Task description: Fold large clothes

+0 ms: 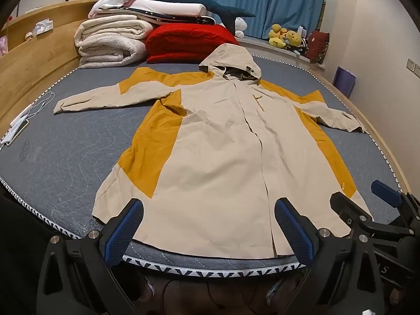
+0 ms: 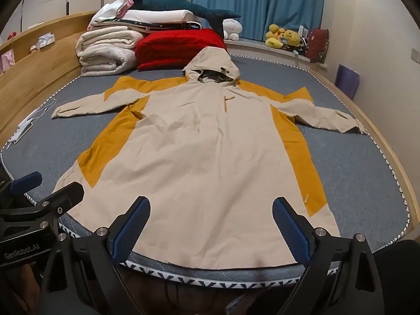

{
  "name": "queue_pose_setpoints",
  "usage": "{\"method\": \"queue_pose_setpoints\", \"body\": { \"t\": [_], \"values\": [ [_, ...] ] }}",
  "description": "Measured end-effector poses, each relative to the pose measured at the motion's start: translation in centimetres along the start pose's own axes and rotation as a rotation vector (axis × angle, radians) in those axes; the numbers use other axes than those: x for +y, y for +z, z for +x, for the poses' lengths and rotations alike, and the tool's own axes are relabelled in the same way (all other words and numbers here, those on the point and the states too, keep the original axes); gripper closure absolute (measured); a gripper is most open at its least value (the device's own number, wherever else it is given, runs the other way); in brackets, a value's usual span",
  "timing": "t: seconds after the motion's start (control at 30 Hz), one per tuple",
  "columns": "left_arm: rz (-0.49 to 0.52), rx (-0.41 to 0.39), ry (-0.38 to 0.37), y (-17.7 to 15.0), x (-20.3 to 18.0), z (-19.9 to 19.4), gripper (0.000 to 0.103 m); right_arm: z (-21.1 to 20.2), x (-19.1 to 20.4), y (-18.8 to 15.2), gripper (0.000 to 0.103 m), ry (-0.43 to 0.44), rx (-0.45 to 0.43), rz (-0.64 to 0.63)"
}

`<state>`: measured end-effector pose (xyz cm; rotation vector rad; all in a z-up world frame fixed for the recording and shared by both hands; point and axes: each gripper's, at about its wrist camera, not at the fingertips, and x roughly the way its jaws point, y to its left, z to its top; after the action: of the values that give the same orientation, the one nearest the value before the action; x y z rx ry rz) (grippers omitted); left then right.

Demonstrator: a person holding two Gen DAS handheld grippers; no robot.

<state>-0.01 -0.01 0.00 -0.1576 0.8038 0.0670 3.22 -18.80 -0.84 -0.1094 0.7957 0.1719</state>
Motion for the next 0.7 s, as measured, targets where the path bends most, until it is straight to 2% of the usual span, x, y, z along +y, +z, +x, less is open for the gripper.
{"method": "queue_pose_setpoints", "body": {
  "t": [0.7],
  "values": [
    [-0.004,-0.005,-0.002,0.00,-0.17,-0.03,0.004,0.10,-0.44,-0.01,0.010,-0.012,0.012,0.020]
  ]
}}
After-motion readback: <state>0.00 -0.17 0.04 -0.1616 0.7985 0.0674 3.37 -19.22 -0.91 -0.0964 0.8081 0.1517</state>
